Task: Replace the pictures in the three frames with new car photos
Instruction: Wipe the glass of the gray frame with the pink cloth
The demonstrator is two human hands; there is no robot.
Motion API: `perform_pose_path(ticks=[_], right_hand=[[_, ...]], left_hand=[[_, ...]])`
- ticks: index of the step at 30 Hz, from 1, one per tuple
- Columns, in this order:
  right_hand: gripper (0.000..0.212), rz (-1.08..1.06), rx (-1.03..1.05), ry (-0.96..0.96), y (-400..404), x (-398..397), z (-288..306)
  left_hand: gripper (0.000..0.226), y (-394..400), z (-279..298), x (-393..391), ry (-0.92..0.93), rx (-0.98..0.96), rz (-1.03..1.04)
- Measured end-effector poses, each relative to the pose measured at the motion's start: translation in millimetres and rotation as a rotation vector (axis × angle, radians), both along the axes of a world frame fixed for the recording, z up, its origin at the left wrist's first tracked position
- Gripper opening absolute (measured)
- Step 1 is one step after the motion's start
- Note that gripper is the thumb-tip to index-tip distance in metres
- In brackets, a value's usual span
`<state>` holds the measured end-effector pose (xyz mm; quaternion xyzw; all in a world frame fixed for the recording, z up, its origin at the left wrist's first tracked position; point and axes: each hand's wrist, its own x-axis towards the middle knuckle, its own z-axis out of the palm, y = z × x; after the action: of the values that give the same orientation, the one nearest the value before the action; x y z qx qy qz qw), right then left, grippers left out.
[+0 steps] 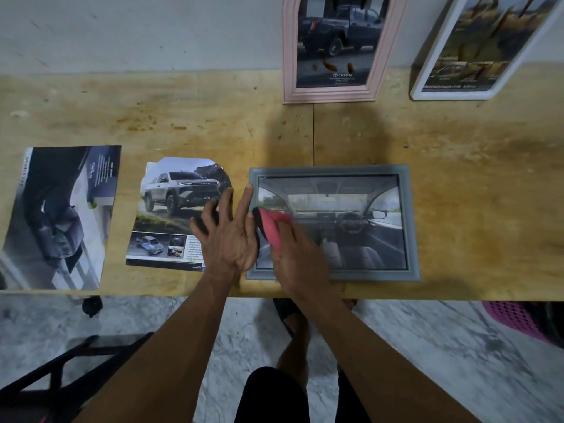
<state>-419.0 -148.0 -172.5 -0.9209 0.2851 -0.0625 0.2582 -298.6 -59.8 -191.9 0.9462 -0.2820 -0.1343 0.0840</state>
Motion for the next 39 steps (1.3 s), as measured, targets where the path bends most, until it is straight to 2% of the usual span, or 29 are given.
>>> perform_pose_path(ticks=[2, 7, 11, 13, 14, 16, 18, 20, 22, 25, 28, 39], right_hand=[[0.031, 0.004, -0.057, 0.01, -11, -17, 2], [0.031, -0.241, 0.072, 0.139, -60, -65, 10], [0.019, -0.424, -0.056, 0.226, -91, -87, 19], [0.018, -0.439, -0.102, 0.168, -96, -87, 26], [0.015, -0.428, -0.053, 0.112, -95, -82, 31], [0.01, -0.354, 0.21, -0.01, -79, -60, 41], [0.026, -0.188, 0.405, -0.054, -49, -34, 44], [0.038, 0.0, 0.321, 0.022, -15, -17, 36], [0.042, 0.051, 0.196, 0.098, 11, -12, 24], [0.033, -0.026, 0.123, 0.105, 14, -17, 13], [0.035, -0.042, 0.0, 0.063, -5, -37, 6], [0.024, -0.39, -0.069, 0.165, -85, -103, 17]], left_hand=[[0.051, -1, 0, 0, 0.001, -0.002, 0.005], [0.051, -2, 1, -2, -0.015, 0.0, 0.012], [0.05, -3, 2, -3, -0.005, 0.001, 0.019], [0.05, -3, 2, -2, -0.001, 0.009, 0.011], [0.051, -3, 3, -1, 0.0, 0.014, 0.004], [0.051, -3, 4, 1, 0.004, 0.021, -0.006], [0.051, -3, 4, 1, 0.02, 0.023, -0.004], [0.05, -3, 4, 1, 0.034, 0.021, 0.003], [0.05, -2, 3, 0, 0.038, 0.015, 0.007], [0.05, -2, 4, 0, 0.024, 0.01, 0.012], [0.05, -3, 5, -2, 0.013, 0.015, 0.019], [0.05, -4, 6, -4, -0.002, 0.024, 0.015]])
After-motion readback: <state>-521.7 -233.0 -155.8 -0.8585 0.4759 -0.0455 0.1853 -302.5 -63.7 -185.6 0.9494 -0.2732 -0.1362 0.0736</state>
